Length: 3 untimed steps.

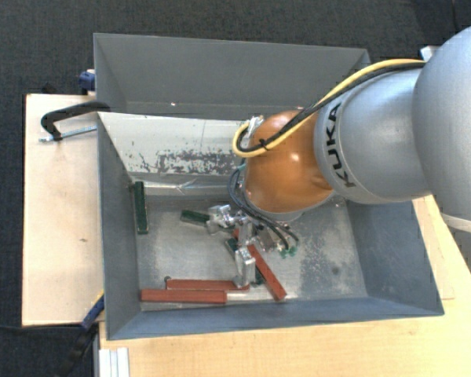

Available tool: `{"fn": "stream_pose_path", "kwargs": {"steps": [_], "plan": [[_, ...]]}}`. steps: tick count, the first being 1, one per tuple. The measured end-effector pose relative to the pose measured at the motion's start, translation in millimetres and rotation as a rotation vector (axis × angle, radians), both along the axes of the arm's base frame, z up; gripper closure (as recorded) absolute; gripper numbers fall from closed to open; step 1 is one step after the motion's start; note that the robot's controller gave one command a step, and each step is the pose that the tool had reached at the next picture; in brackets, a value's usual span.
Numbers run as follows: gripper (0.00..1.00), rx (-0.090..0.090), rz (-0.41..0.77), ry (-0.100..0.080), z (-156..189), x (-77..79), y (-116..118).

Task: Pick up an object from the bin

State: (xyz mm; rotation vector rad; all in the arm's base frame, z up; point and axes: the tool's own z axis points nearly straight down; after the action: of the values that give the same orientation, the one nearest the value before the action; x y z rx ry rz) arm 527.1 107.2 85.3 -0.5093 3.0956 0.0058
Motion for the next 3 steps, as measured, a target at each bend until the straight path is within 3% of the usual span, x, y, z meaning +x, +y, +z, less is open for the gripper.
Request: {"fn": "stream_pose_path", "kwargs": {"steps": [1, 2, 3], "plan": [[0.0, -0.005, 0.033, -0.002, 5.7, 30.7, -23.3], [0.0, -0.002, 0.033, 0.0, -10.8, 44.5, -52.0], [1.0, 0.002, -0.075, -0.013, -10.3, 52.1, -29.5]]}}
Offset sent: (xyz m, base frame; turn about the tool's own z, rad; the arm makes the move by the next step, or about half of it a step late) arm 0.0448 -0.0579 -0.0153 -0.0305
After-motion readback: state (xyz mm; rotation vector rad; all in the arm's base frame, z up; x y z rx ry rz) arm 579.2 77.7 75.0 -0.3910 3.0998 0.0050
